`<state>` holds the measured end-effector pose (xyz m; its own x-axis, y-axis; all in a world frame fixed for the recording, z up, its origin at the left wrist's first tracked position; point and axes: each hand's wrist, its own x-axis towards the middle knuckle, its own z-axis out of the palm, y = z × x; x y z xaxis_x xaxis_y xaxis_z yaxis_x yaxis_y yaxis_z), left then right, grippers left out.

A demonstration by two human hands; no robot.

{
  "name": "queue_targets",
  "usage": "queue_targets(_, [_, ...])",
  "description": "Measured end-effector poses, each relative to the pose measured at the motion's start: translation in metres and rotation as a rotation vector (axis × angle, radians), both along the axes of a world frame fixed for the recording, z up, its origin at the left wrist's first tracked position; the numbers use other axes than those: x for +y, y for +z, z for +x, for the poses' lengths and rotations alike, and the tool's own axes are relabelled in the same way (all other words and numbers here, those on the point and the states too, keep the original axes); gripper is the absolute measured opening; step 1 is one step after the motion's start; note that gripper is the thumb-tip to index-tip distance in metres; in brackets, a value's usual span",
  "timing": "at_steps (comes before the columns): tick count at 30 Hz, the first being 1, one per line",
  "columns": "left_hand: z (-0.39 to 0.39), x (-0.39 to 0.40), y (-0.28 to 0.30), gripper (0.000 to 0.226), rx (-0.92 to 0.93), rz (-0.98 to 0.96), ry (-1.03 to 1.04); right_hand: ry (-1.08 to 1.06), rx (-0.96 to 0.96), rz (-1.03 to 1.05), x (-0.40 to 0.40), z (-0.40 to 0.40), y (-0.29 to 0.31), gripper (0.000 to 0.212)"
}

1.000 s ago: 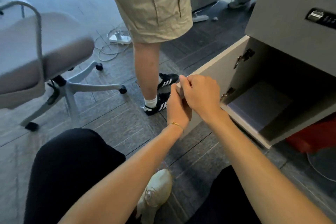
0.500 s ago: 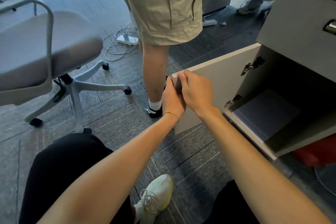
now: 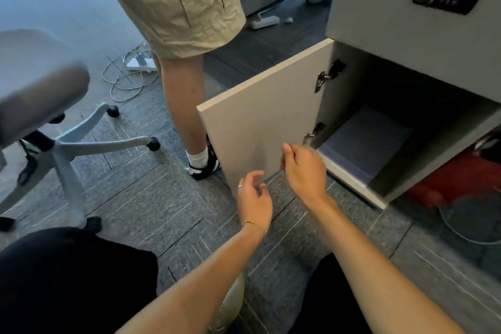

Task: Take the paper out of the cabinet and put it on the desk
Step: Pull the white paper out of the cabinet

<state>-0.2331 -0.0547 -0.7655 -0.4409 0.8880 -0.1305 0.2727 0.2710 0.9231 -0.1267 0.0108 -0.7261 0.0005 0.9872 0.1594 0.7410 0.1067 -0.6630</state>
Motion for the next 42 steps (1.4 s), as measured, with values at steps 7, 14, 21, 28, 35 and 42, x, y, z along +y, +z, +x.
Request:
queue_targets(7, [0.067,0.070,-0.018,0.035,0.094,0.033,-0.359,-0.246,-0.011,-0.103,0.006,0.081,-0.041,0.045])
queue_targets(14, [0.111,0.155,-0.078,0.033,0.211,-0.122,-0.699,-0.455,0.018,-0.312,0.036,0.138,-0.099,0.021])
queue_targets(21, [0.141,0.231,-0.125,0.050,0.336,-0.448,-0.856,-0.399,-0.150,-0.501,0.065,0.179,-0.156,0.047])
queue_targets(28, [0.151,0.273,-0.163,0.064,0.607,-0.445,-0.838,-0.208,-0.312,-0.759,0.087,0.205,-0.179,0.079])
queue_targets(35, [0.153,0.285,-0.166,0.056,0.554,-0.450,-0.765,-0.119,-0.412,-0.756,0.081,0.203,-0.190,0.068])
queue_targets(42, [0.149,0.289,-0.172,0.045,0.300,-0.554,-0.595,-0.208,-0.457,-0.604,0.057,0.201,-0.193,0.049])
